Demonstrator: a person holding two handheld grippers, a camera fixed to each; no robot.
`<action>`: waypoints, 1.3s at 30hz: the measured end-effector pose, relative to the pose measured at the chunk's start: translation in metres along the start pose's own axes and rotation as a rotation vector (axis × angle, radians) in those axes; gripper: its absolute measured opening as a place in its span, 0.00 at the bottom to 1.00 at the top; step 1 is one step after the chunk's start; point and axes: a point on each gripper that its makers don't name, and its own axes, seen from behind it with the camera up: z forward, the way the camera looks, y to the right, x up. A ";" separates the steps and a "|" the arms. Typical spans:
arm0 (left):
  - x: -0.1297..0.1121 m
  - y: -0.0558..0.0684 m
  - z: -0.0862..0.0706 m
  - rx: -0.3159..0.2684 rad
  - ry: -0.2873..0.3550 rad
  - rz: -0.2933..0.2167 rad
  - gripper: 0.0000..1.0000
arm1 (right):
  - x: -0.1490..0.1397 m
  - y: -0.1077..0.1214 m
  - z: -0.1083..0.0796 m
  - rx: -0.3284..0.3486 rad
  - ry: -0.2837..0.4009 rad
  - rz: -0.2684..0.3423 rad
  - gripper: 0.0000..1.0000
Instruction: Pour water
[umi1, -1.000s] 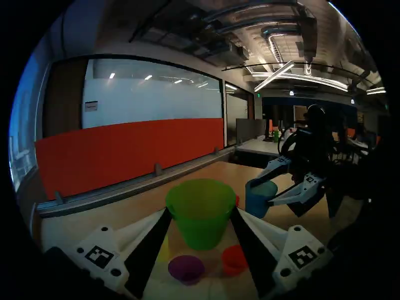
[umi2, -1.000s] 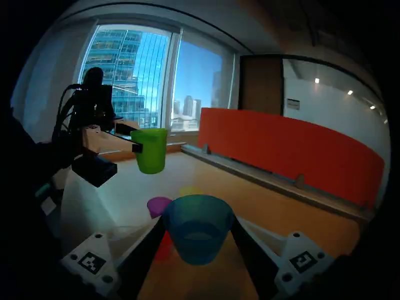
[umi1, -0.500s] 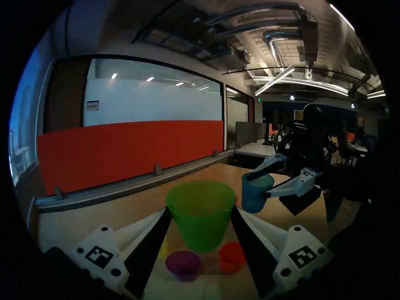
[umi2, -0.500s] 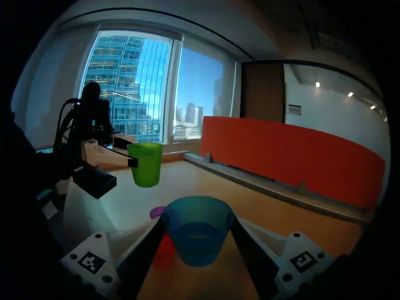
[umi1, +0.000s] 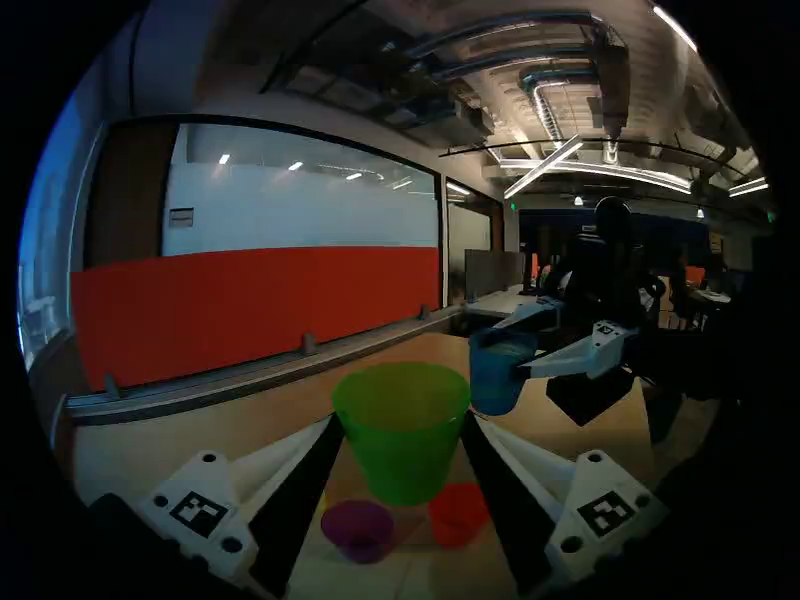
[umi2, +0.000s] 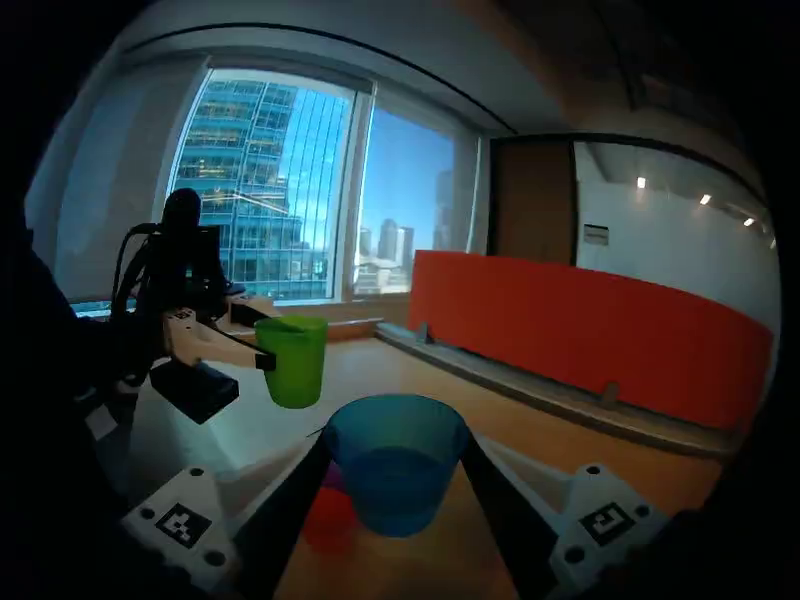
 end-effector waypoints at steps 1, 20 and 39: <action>0.000 0.001 0.000 0.000 0.000 0.000 0.85 | 0.003 0.000 0.001 0.001 0.005 0.000 0.93; -0.007 0.016 -0.001 -0.008 0.011 0.050 0.84 | 0.036 -0.004 0.011 0.031 0.047 -0.042 0.92; -0.016 0.025 0.003 -0.035 0.004 0.027 0.85 | 0.070 0.002 0.023 0.055 0.077 -0.140 0.92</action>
